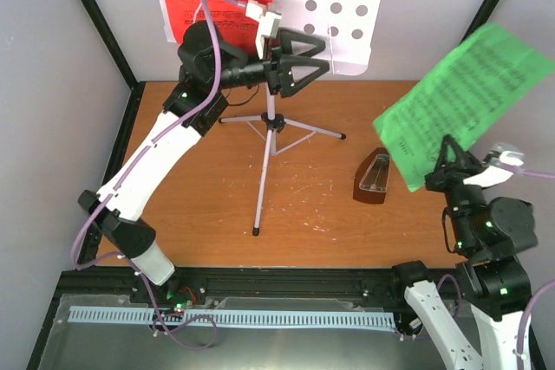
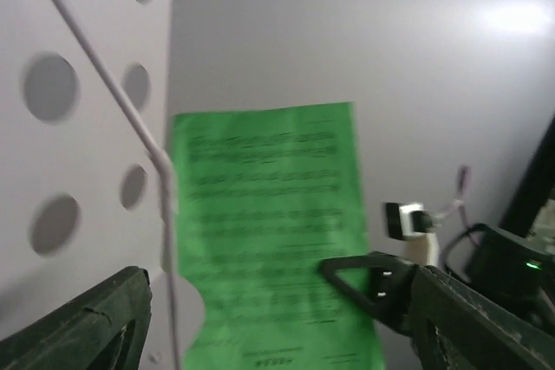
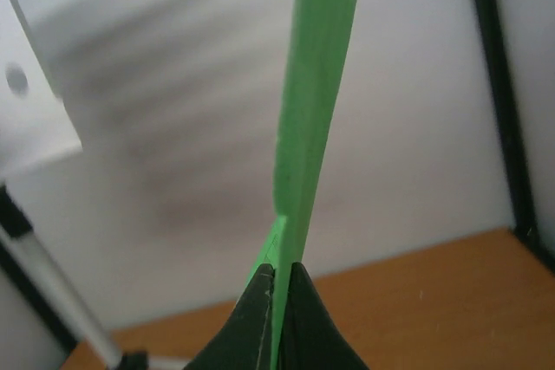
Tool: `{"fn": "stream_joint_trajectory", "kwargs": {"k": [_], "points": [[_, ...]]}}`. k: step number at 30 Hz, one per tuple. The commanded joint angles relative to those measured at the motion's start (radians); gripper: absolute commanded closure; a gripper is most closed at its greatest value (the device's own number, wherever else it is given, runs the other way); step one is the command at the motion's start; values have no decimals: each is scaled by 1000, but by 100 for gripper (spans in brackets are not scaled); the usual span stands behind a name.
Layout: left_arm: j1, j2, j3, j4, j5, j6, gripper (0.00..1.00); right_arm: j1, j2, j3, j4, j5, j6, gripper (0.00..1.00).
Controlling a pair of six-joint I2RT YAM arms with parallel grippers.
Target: Pack up the instrument practice props
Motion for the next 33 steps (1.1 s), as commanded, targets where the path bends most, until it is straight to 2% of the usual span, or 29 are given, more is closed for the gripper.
{"fn": "stream_joint_trajectory", "kwargs": {"k": [1, 4, 8, 12, 16, 24, 33], "points": [[-5, -118, -140, 70, 121, 113, 16, -4, 19, -73, -86, -239, 57, 97], [-6, -205, -281, 51, 164, 195, 14, -5, 31, -124, -60, -406, 62, 97], [-4, -345, -544, 63, 136, 252, 13, -4, 73, -173, -29, -612, 70, 97], [0, -461, -796, 67, 108, 264, 13, -6, 101, -297, 21, -711, 139, 97], [17, -541, -971, 20, 43, 256, 13, -4, 102, -449, 122, -806, 253, 97], [207, -603, -1234, 27, -60, 120, 13, -2, 151, -593, 68, -795, 248, 97], [243, -506, -1303, 30, -155, 88, 19, 58, 249, -622, 76, -720, 225, 97]]}}
